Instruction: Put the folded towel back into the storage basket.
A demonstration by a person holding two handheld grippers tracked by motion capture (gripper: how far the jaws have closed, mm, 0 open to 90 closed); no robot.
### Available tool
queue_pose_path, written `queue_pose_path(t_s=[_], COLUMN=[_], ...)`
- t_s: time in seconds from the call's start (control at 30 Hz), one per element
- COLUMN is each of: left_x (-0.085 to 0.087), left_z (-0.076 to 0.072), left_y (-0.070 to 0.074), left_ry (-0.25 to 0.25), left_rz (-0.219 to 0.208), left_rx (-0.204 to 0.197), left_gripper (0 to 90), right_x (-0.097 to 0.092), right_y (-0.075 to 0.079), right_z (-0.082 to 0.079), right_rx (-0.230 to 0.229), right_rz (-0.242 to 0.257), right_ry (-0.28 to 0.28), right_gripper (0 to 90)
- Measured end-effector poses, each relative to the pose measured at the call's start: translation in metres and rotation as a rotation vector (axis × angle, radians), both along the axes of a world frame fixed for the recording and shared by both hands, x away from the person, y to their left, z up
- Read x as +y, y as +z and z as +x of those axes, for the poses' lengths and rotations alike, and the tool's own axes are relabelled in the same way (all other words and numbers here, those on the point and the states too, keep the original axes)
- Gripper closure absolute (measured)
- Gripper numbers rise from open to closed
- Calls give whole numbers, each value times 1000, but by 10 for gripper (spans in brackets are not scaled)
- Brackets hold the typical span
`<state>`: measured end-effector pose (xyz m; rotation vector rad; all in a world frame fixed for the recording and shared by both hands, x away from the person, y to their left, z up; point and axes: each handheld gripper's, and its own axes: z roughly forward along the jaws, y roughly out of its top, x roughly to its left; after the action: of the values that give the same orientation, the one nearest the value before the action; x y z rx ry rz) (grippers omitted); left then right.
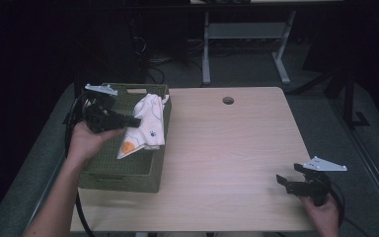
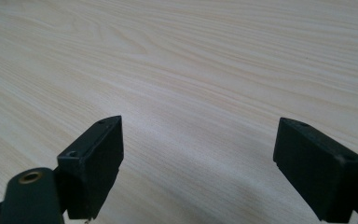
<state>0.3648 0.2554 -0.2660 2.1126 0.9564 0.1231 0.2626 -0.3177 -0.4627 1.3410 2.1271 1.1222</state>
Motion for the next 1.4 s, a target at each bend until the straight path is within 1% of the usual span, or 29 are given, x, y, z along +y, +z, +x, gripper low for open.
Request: queue_pose_path(t_s=[0.27,0.33,0.57,0.9,1.17,1.2,1.4], left_x=[14,17,31,49,54,54,53], left_z=[0,0,0,1,6,6,12], left_y=[-2,-3,-5,-17,-31,-31,-39], left_ry=[15,18,35,64,70,70,50], left_rz=[0,-6,-2,20,47,47,74], left_rx=[5,5,7,19,41,41,44], left_gripper=[826,826,826,826,826,826,825], right_x=[0,0,0,0,-1,-1,0], right_y=[0,0,0,0,0,0,0], right_z=[0,0,0,0,0,0,0], right_rx=[-2,-1,2,5,-1,-1,2], right_rz=[-2,-4,-5,-8,-10,-10,-9], right_ry=[-4,-4,-5,-7,-2,-2,-6], right_gripper=[155,156,155,156,155,155,155])
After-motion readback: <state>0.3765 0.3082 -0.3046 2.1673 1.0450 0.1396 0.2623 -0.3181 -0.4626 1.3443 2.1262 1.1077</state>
